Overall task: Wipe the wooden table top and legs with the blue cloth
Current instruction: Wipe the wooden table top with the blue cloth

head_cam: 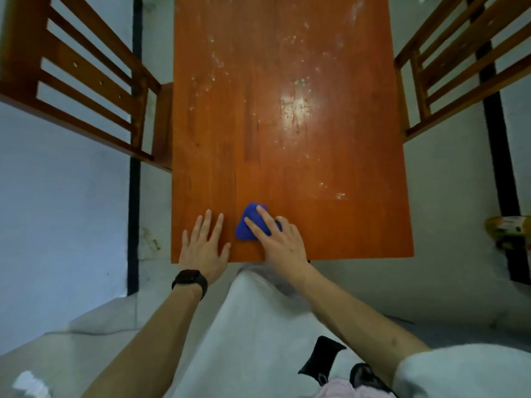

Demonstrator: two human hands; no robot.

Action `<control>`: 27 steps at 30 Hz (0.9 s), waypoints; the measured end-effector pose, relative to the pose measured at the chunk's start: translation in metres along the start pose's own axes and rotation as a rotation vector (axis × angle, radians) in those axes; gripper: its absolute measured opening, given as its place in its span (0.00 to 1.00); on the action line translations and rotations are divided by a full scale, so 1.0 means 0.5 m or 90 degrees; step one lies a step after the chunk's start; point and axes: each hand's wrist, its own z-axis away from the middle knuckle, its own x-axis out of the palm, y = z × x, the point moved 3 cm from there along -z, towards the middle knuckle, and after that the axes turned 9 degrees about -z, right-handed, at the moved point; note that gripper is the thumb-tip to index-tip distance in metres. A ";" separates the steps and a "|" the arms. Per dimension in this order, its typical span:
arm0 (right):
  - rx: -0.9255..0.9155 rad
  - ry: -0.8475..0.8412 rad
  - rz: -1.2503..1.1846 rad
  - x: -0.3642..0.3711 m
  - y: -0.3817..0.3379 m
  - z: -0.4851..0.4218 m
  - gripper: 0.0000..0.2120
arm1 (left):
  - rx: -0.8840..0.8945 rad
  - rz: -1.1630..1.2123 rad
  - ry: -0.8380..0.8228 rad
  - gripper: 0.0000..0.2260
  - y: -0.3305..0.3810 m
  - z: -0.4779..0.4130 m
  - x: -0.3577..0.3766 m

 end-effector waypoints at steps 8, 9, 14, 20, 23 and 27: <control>0.516 0.165 0.004 -0.197 0.262 0.121 0.37 | 0.113 0.007 -0.005 0.33 0.047 -0.067 0.012; 0.551 0.184 -0.019 -0.210 0.262 0.123 0.36 | 0.109 0.010 0.000 0.33 0.050 -0.067 0.018; 0.319 0.228 -0.044 -0.171 0.115 0.036 0.35 | 0.096 0.008 -0.025 0.33 0.052 -0.069 0.022; 0.135 0.081 0.032 -0.042 0.009 -0.086 0.30 | 0.085 0.032 -0.010 0.32 0.053 -0.067 0.014; 0.125 0.088 0.048 -0.061 0.079 -0.068 0.34 | 0.037 0.061 0.002 0.30 0.074 -0.069 -0.004; 0.350 0.206 0.033 -0.172 0.311 0.031 0.32 | 0.025 0.021 -0.003 0.30 0.125 -0.085 -0.025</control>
